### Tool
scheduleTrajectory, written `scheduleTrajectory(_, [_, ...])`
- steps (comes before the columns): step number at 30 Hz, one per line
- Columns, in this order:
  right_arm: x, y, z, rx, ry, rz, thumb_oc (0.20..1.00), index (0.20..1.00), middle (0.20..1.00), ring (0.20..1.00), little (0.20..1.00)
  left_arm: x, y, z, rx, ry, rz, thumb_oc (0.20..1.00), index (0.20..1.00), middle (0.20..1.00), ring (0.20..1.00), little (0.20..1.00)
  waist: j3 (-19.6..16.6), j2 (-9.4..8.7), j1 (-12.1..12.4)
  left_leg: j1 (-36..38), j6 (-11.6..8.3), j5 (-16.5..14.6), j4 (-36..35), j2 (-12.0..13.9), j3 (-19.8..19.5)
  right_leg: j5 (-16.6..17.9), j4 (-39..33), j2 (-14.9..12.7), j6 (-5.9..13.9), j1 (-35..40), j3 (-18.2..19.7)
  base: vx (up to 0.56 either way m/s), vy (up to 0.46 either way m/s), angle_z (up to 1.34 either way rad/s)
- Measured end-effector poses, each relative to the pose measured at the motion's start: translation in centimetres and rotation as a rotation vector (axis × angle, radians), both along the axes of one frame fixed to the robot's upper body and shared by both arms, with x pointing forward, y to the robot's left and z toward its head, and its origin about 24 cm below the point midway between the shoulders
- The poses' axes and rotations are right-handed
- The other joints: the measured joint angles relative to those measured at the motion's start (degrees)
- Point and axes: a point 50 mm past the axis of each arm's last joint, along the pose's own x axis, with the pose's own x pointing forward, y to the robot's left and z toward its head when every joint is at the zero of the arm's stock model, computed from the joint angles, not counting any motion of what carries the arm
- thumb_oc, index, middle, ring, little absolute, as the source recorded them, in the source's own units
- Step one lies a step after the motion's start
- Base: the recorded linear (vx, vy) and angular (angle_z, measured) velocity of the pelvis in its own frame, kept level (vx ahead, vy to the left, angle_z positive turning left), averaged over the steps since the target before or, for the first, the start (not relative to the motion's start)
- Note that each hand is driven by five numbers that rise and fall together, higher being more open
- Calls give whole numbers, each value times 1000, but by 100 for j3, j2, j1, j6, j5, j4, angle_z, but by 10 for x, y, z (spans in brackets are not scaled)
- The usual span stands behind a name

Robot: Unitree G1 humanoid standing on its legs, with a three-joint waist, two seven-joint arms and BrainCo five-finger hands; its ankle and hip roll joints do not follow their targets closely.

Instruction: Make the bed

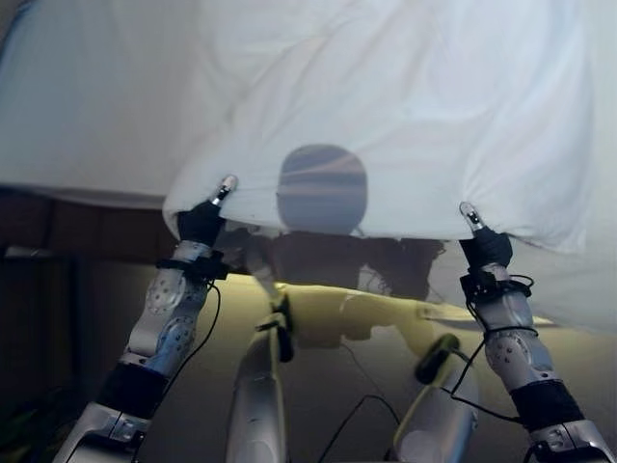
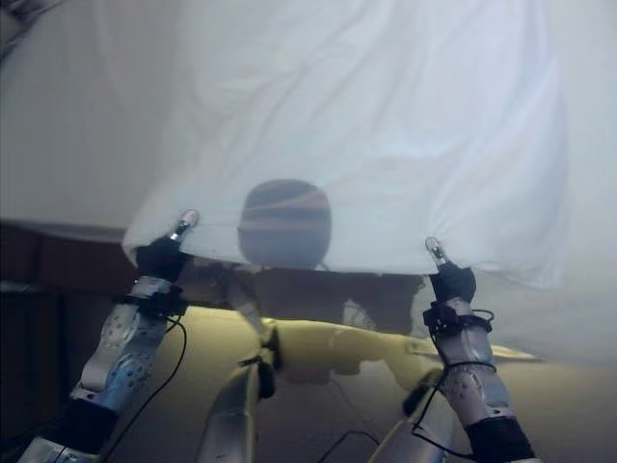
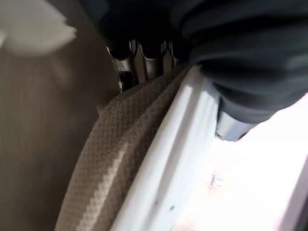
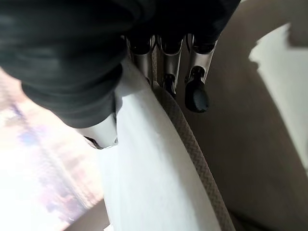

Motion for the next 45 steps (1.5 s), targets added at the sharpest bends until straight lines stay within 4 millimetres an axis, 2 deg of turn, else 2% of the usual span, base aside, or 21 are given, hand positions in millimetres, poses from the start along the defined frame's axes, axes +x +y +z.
scheduleTrajectory(1, [0, 7, 2, 30, -21, 4, 200, 200, 200, 200, 200, -4, 3, 3, 13, -17, 13, 200, 200, 200, 200, 200, 5, 7, -20, 81, 224, -142, -67, -24, 81, -384, 719, 202, 202, -309, 185, 42, 510, 38])
scheduleTrajectory(2, [2, 10, 3, 46, -26, 7, 200, 200, 200, 200, 200, -6, 8, 2, 13, -12, 31, 200, 200, 200, 200, 200, 4, 11, 48, 177, 168, -1, -307, 108, 170, -787, 1410, 456, 269, -734, 336, 90, 303, -45])
scheduleTrajectory(3, [4, 15, 3, 37, -29, 28, 200, 200, 200, 200, 200, -9, 13, -1, 9, -2, 53, 200, 200, 200, 200, 200, 8, -30, 205, 443, 288, 102, -734, 175, 453, -1286, 1775, 1206, 267, -1253, 257, 107, 225, -76])
scheduleTrajectory(5, [3, 18, 5, -8, -44, 54, 200, 200, 200, 200, 200, -17, 18, -12, -17, 27, 79, 200, 200, 200, 200, 200, 9, -166, 254, 695, 333, 67, -1041, 26, 709, -1709, 999, 2218, 40, -1672, 187, 100, 136, -77])
scheduleTrajectory(8, [-2, 11, -3, -31, -14, 43, 200, 200, 200, 200, 200, -21, 12, -15, -57, 23, 67, 200, 200, 200, 200, 200, 17, -163, -5, 698, 367, -53, -910, -140, 760, -1295, -652, 2762, -442, -1697, 52, 95, 115, 19])
scheduleTrajectory(9, [-3, 10, -7, -33, 0, 39, 200, 200, 200, 200, 200, -20, 8, -19, -83, 35, 63, 200, 200, 200, 200, 200, 33, -114, 20, 764, 272, -69, -879, -159, 724, -896, -905, 2837, -865, -1522, 2, 59, 105, 15])
scheduleTrajectory(13, [-1, 8, -11, -37, 21, 31, 200, 200, 200, 200, 200, -27, 6, -31, -98, 74, 59, 200, 200, 200, 200, 200, 29, -30, 113, 951, -10, -302, -585, -151, 188, -967, -1019, 3012, -1202, -1184, -41, -3, 100, -10])
scheduleTrajectory(15, [0, 6, -6, -49, 1, 29, 200, 200, 200, 200, 200, -24, 6, -27, -96, 59, 57, 200, 200, 200, 200, 200, 29, -45, 179, 589, -250, -459, 55, -94, -352, -908, -1027, 2980, -1689, -1246, 57, -3, 116, -7])
scheduleTrajectory(16, [1, 5, -3, -59, -8, 30, 200, 200, 200, 200, 200, -24, 5, -26, -97, 55, 56, 200, 200, 200, 200, 200, 27, -3, 166, 487, -386, -563, 204, 51, -412, -917, -992, 2993, -1703, -1265, 12, 64, 469, 4])
scheduleTrajectory(18, [4, 3, 0, -77, -16, 24, 200, 200, 200, 200, 200, -22, 5, -27, -91, 53, 59, 200, 200, 200, 200, 200, 81, 62, 116, 447, -759, -748, 141, 658, -861, -923, -863, 2974, -1452, -1396, 309, 64, 603, -2])
scheduleTrajectory(21, [-1, -3, -8, -87, 24, 4, 200, 200, 200, 200, 200, -15, -1, -25, -83, 43, 61, 200, 200, 200, 200, 200, 52, 59, 138, 856, -982, -420, -1362, 1266, -1630, -817, -824, 2932, -1237, -1556, 556, 11, 459, -8])
scheduleTrajectory(23, [0, -7, -3, -102, 13, -6, 200, 200, 200, 200, 200, -16, -6, -29, -113, 53, 58, 200, 200, 200, 200, 200, 40, 118, 142, 1342, -884, -356, -1905, 1160, -1477, -736, -735, 2681, -1067, -1588, 643, -58, 343, -39])
scheduleTrajectory(27, [-16, -31, -5, -98, 26, -109, 200, 200, 200, 200, 200, -10, -35, -19, -116, 13, -39, 200, 200, 200, 200, 200, 49, 109, 22, 902, -927, 81, -1165, 505, -1357, -379, -894, 1684, -582, -1398, 331, -11, 244, 38])
scheduleTrajectory(32, [-20, -25, -17, -31, 52, -132, 200, 200, 200, 200, 200, -12, -36, -21, -103, 29, -48, 200, 200, 200, 200, 200, 48, 24, 20, 880, -711, -8, -861, 101, -1121, 322, -1907, 1350, -54, -531, -33, -28, 246, 45])
scheduleTrajectory(36, [-12, -16, -19, 2, 53, -113, 200, 200, 200, 200, 200, -17, -26, -29, -79, 62, -19, 200, 200, 200, 200, 200, 42, -120, 139, 1176, -517, -158, -886, 78, -575, 980, -2145, 1406, -181, -370, -429, -55, 205, -24])
scheduleTrajectory(37, [-12, -14, -21, 11, 56, -110, 200, 200, 200, 200, 200, -18, -24, -31, -80, 69, -13, 200, 200, 200, 200, 200, 48, -149, 163, 1240, -500, -170, -886, 82, -524, 977, -2000, 1421, -180, -419, -493, 2, 174, -61])
scheduleTrajectory(38, [-11, -8, -25, 22, 67, -96, 200, 200, 200, 200, 200, -22, -20, -36, -82, 87, 6, 200, 200, 200, 200, 200, 44, -165, 191, 1417, -487, -172, -1045, 260, -415, 411, -1352, 1499, 203, -652, -299, 7, 30, -46])
scheduleTrajectory(39, [-12, -6, -27, 19, 76, -83, 200, 200, 200, 200, 200, -23, -17, -37, -83, 90, 17, 200, 200, 200, 200, 200, 43, -167, 186, 1519, -516, -145, -1153, 331, -372, -21, -984, 1713, 67, -738, -204, -3, -12, -54])
scheduleTrajectory(40, [-15, -4, -31, 12, 85, -62, 200, 200, 200, 200, 200, -26, -14, -40, -82, 100, 27, 200, 200, 200, 200, 200, 1, -246, 325, 1740, -582, -71, -1391, 334, -279, -464, -1257, 2181, -416, -504, -174, -10, -59, -36])
scheduleTrajectory(41, [-17, -5, -33, 4, 92, -57, 200, 200, 200, 200, 200, -28, -14, -42, -88, 106, 28, 200, 200, 200, 200, 200, 3, -254, 313, 1804, -589, -72, -1410, 303, -246, -589, -1464, 2279, -688, -352, -150, -16, -75, -24])
scheduleTrajectory(45, [-11, -5, -34, -14, 96, -34, 200, 200, 200, 200, 200, -33, -12, -44, -103, 107, 31, 200, 200, 200, 200, 200, -2, -199, 520, 1778, -752, -147, -1275, 444, -560, -632, -1423, 2600, -779, -466, 101, -21, 11, -30])
